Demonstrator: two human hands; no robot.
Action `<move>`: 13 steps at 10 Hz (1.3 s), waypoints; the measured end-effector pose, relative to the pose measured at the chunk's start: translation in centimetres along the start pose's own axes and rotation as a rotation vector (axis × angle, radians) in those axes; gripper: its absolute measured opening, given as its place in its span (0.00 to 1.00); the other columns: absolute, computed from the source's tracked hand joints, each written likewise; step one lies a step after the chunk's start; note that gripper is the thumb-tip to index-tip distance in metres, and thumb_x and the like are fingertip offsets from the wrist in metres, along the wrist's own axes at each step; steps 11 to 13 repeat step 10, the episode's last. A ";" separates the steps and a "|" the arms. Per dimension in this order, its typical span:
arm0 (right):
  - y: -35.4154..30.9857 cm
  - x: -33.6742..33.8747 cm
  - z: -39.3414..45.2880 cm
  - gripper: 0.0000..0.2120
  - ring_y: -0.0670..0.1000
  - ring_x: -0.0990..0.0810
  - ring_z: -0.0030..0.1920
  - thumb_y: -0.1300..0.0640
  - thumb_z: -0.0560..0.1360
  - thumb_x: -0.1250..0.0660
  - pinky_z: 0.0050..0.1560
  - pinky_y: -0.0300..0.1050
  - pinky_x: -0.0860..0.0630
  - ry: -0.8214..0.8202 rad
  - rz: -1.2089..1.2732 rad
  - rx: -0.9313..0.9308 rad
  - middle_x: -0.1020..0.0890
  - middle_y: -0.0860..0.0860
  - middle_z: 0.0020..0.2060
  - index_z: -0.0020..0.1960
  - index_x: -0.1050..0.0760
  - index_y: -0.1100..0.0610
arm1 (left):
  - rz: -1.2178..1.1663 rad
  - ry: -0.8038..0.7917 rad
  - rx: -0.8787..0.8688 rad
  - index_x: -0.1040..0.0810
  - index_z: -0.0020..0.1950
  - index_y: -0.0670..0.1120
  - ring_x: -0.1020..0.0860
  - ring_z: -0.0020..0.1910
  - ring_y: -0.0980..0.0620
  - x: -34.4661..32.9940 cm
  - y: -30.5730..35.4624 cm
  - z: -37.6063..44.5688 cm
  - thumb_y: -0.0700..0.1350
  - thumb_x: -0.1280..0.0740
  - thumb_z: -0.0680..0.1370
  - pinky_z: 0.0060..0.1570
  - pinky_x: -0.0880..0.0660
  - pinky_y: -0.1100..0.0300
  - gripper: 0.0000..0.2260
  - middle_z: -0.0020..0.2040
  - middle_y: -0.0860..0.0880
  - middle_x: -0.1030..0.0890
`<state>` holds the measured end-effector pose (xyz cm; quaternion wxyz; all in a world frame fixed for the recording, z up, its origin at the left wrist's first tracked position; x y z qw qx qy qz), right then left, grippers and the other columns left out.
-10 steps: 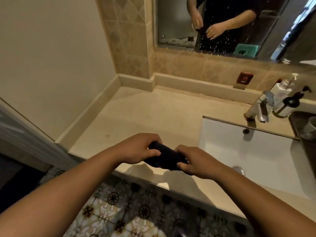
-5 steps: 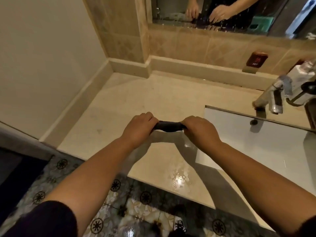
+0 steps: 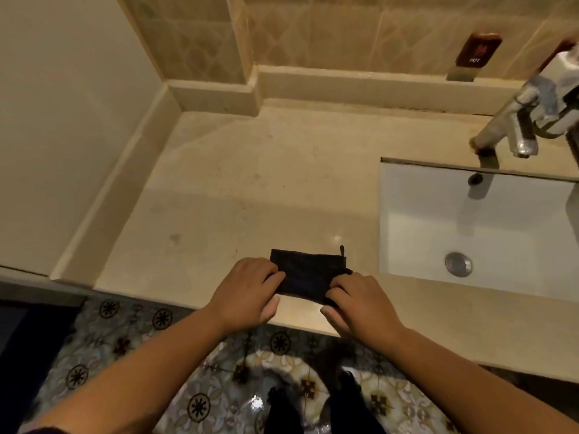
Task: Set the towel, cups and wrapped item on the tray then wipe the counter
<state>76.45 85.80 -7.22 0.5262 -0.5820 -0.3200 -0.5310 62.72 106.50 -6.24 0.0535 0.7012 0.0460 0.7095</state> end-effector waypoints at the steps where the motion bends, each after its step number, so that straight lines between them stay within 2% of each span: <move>1: -0.4 0.5 0.5 0.20 0.58 0.21 0.53 0.44 0.75 0.36 0.49 0.54 0.25 0.046 -0.008 -0.117 0.19 0.55 0.56 0.57 0.20 0.57 | 0.001 -0.042 0.062 0.27 0.68 0.42 0.30 0.67 0.38 0.1 0.7 0.4 0.56 0.35 0.74 0.65 0.32 0.40 0.28 0.66 0.41 0.26; 2: -0.6 0.2 2.1 0.29 0.63 0.30 0.70 0.42 0.79 0.45 0.67 0.63 0.33 -0.073 -0.080 -0.205 0.28 0.60 0.70 0.71 0.30 0.61 | 0.028 -0.166 0.105 0.43 0.79 0.44 0.46 0.78 0.40 -0.4 1.5 2.0 0.62 0.45 0.79 0.73 0.49 0.39 0.34 0.79 0.43 0.43; 3: -0.1 -1.1 2.6 0.34 0.60 0.46 0.78 0.39 0.80 0.56 0.74 0.64 0.51 -0.249 -0.092 -0.231 0.42 0.58 0.78 0.79 0.44 0.59 | 0.044 -0.289 0.139 0.57 0.80 0.45 0.59 0.79 0.44 -1.8 1.4 2.7 0.65 0.57 0.79 0.75 0.60 0.41 0.35 0.81 0.45 0.57; 4: 0.5 -1.7 2.4 0.34 0.57 0.49 0.79 0.38 0.81 0.57 0.75 0.63 0.55 -0.253 -0.109 -0.223 0.44 0.56 0.79 0.80 0.48 0.57 | 0.034 -0.312 0.166 0.59 0.80 0.45 0.61 0.79 0.45 -2.4 1.3 2.5 0.66 0.61 0.78 0.75 0.61 0.42 0.36 0.81 0.45 0.58; 5: 0.6 -1.7 2.3 0.34 0.57 0.49 0.79 0.37 0.81 0.56 0.75 0.63 0.55 -0.261 -0.114 -0.214 0.45 0.56 0.79 0.80 0.48 0.58 | 0.036 -0.315 0.181 0.60 0.79 0.44 0.62 0.78 0.46 -2.6 1.4 2.3 0.66 0.62 0.78 0.74 0.63 0.43 0.37 0.80 0.45 0.59; 8: 0.5 -1.3 2.5 0.36 0.54 0.56 0.79 0.35 0.80 0.61 0.76 0.61 0.62 -0.338 -0.125 -0.236 0.51 0.53 0.80 0.81 0.55 0.55 | 0.026 -0.326 0.206 0.60 0.80 0.45 0.62 0.78 0.47 -2.2 1.5 2.5 0.65 0.59 0.79 0.74 0.64 0.43 0.35 0.80 0.46 0.59; 9: 0.6 -0.5 2.8 0.36 0.54 0.54 0.79 0.35 0.80 0.59 0.76 0.62 0.61 -0.363 -0.113 -0.226 0.49 0.53 0.80 0.81 0.53 0.55 | -0.006 -0.354 0.221 0.59 0.80 0.45 0.61 0.79 0.47 -1.6 1.6 2.6 0.65 0.56 0.80 0.74 0.62 0.42 0.35 0.81 0.46 0.59; 10: 0.9 1.1 4.1 0.32 0.55 0.39 0.74 0.36 0.80 0.54 0.74 0.63 0.49 -0.375 -0.100 -0.225 0.34 0.52 0.75 0.76 0.40 0.54 | -0.092 -0.397 0.280 0.53 0.80 0.46 0.55 0.79 0.45 -0.6 1.3 3.1 0.63 0.50 0.79 0.74 0.56 0.40 0.35 0.81 0.45 0.52; 13: 0.9 1.1 4.1 0.32 0.55 0.39 0.74 0.36 0.80 0.54 0.74 0.63 0.49 -0.375 -0.100 -0.225 0.34 0.52 0.75 0.76 0.40 0.54 | -0.092 -0.397 0.280 0.53 0.80 0.46 0.55 0.79 0.45 -0.6 1.3 3.1 0.63 0.50 0.79 0.74 0.56 0.40 0.35 0.81 0.45 0.52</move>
Point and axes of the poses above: each hand's wrist, its own z-axis towards the middle knuckle, its own x-axis out of the back of the hand, y = z × x, the point moved 2 cm from there along z, towards the middle knuckle
